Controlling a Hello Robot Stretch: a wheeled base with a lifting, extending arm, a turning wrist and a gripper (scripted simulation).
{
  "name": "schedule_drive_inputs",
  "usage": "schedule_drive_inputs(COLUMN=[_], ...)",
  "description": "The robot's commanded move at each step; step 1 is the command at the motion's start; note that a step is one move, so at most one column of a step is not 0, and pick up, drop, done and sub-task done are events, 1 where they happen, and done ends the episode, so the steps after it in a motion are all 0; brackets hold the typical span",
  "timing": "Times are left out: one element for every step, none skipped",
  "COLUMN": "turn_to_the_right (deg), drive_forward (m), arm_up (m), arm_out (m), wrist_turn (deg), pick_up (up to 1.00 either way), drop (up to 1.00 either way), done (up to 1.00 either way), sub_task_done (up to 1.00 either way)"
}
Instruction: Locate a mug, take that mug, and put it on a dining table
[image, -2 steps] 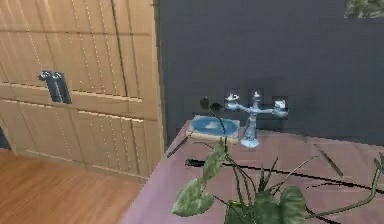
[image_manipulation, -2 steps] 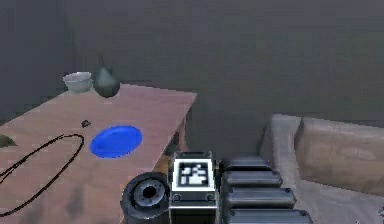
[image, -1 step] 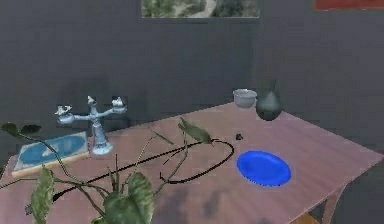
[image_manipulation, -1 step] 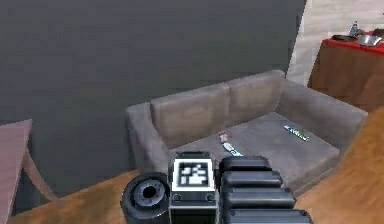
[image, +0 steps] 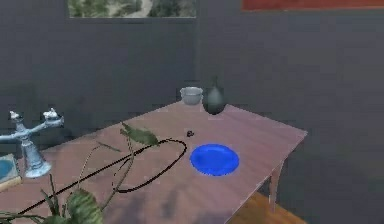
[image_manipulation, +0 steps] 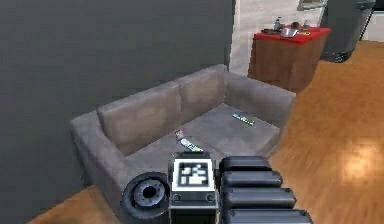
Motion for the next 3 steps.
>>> schedule_drive_inputs(turn_to_the_right=[21.0, 0.0, -45.0], drive_forward=[0.0, 0.1, 0.0], arm_up=[0.0, 0.0, 0.0], arm_out=[0.0, 0.0, 0.0], wrist_turn=[0.0, 0.0, 0.0], pick_up=[0.0, 0.0, 0.0], drop=[0.0, 0.0, 0.0], done=[0.0, 0.0, 0.0], sub_task_done=[0.0, 0.0, 0.0])
